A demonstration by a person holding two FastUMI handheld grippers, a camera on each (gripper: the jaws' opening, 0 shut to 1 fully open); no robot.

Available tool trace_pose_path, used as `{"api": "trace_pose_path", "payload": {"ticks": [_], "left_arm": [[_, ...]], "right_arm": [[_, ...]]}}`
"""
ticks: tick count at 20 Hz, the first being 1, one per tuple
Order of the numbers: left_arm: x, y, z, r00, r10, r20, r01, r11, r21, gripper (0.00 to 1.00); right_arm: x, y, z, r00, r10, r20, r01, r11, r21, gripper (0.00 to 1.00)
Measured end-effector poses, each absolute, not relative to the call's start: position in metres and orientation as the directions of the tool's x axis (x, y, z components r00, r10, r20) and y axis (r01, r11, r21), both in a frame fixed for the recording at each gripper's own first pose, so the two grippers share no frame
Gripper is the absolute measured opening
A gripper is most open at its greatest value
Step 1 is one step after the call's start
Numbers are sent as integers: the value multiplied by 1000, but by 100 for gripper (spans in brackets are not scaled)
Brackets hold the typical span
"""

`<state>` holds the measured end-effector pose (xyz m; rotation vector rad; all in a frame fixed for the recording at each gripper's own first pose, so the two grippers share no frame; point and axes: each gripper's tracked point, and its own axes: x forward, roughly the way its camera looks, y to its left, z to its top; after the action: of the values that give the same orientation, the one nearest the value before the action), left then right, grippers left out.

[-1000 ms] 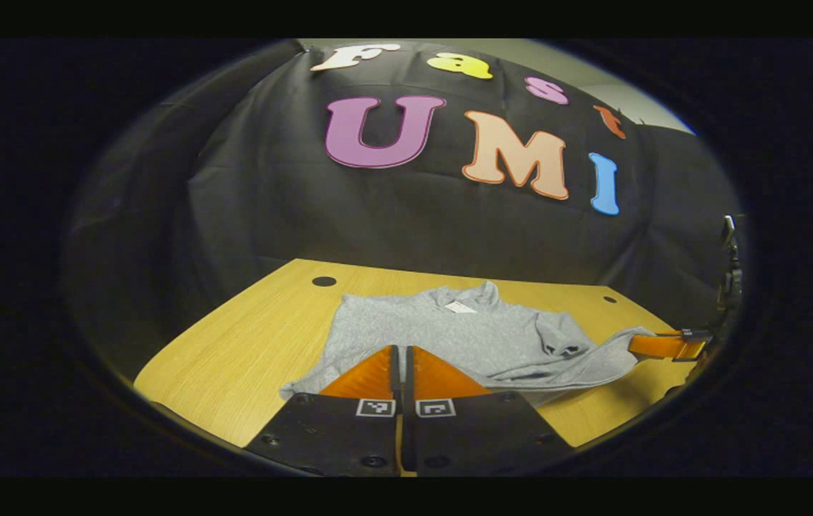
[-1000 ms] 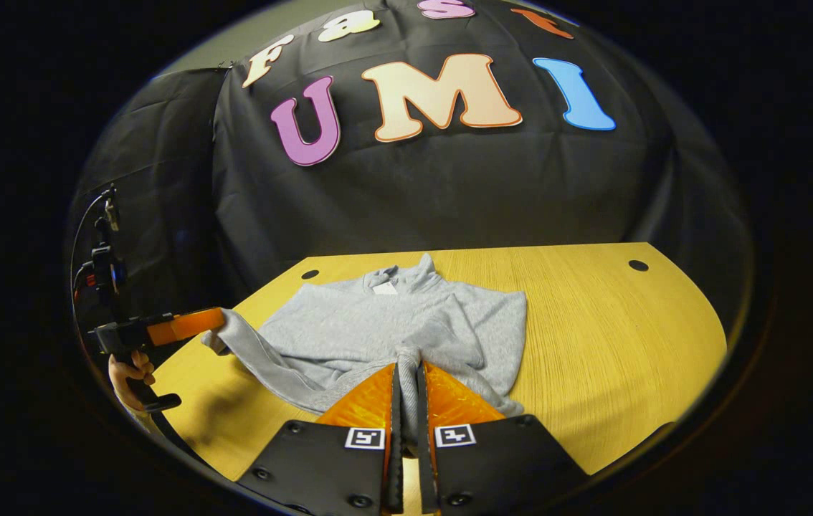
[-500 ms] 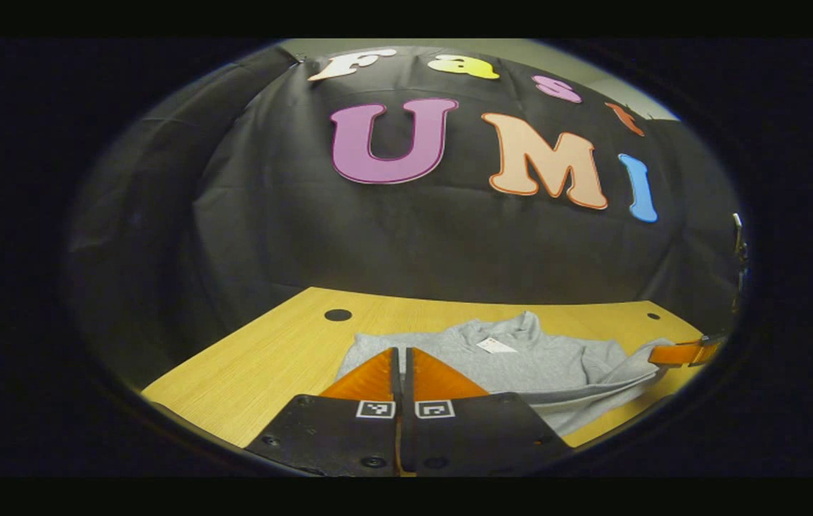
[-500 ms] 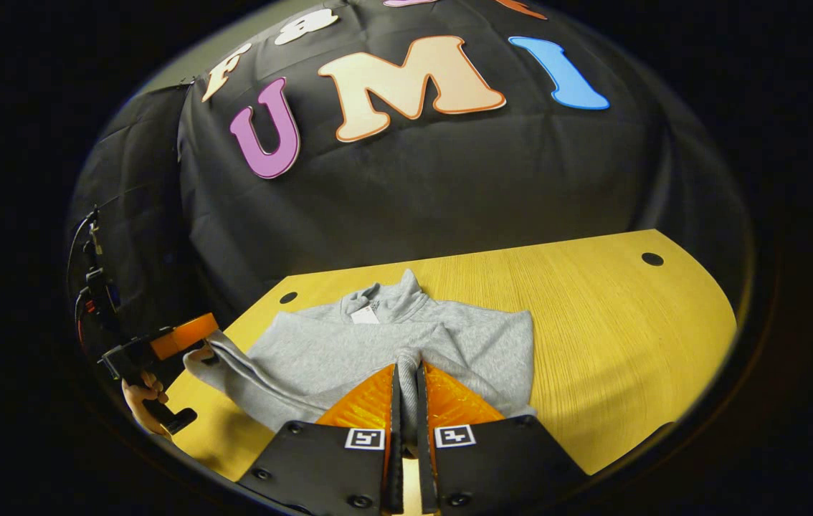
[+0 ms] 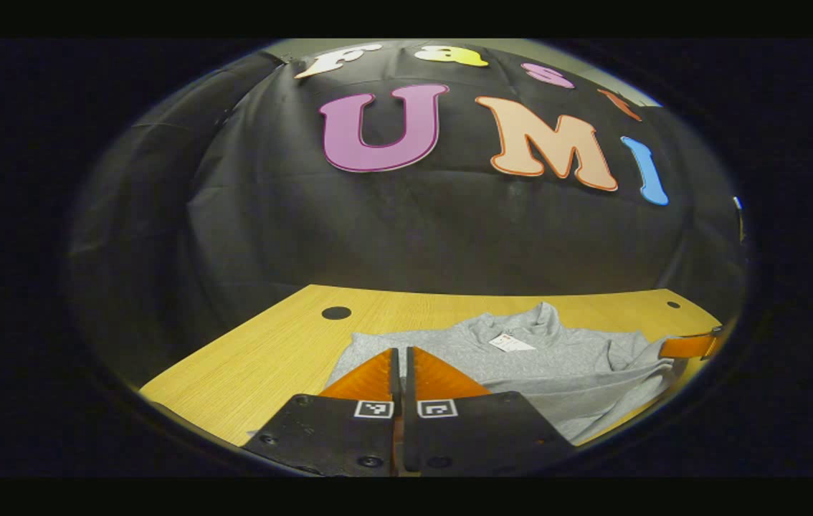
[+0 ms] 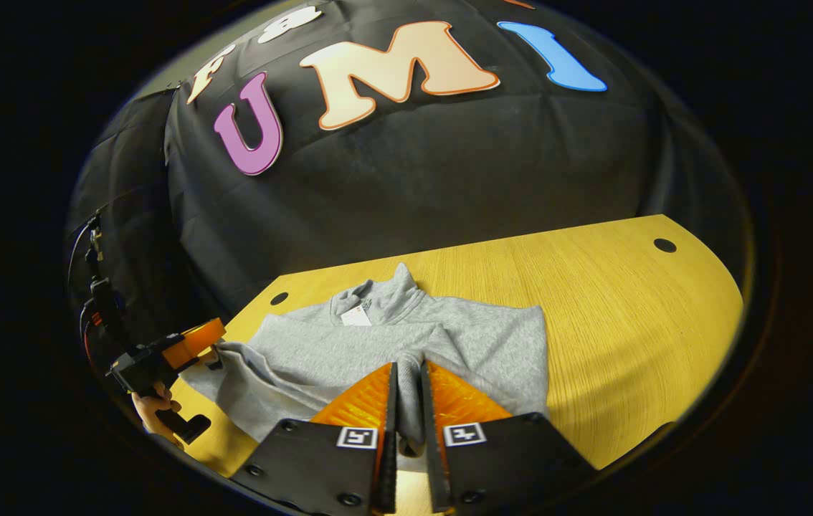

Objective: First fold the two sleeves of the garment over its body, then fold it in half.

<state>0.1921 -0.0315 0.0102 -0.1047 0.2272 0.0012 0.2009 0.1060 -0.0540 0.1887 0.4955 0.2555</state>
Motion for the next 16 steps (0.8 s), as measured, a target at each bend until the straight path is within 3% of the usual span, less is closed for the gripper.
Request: {"api": "trace_pose_path", "payload": {"ticks": [1,2,4,5,6,11,16], "left_arm": [[191,-31,14,977,-12,-213,-11,994,-107,3],[190,-32,18,979,-19,-204,-4,994,-110,8],[186,-26,25,982,2,-190,-22,994,-104,63],[181,-25,30,984,4,-180,-25,993,-113,91],[176,-23,39,986,7,-167,-28,992,-124,96],[138,-12,79,997,33,-71,-41,993,-114,94],[81,-8,105,1000,14,13,-12,997,-77,93]], "right_arm": [[205,104,-49,858,280,-430,-192,952,238,29],[205,102,-41,865,281,-416,-192,951,244,49],[206,101,-29,883,279,-376,-199,951,237,89],[201,101,-19,893,276,-355,-206,953,223,92],[198,102,-11,902,278,-330,-216,953,212,98],[160,106,30,933,295,-207,-257,947,194,97],[93,109,78,958,288,-17,-283,949,142,97]]}}
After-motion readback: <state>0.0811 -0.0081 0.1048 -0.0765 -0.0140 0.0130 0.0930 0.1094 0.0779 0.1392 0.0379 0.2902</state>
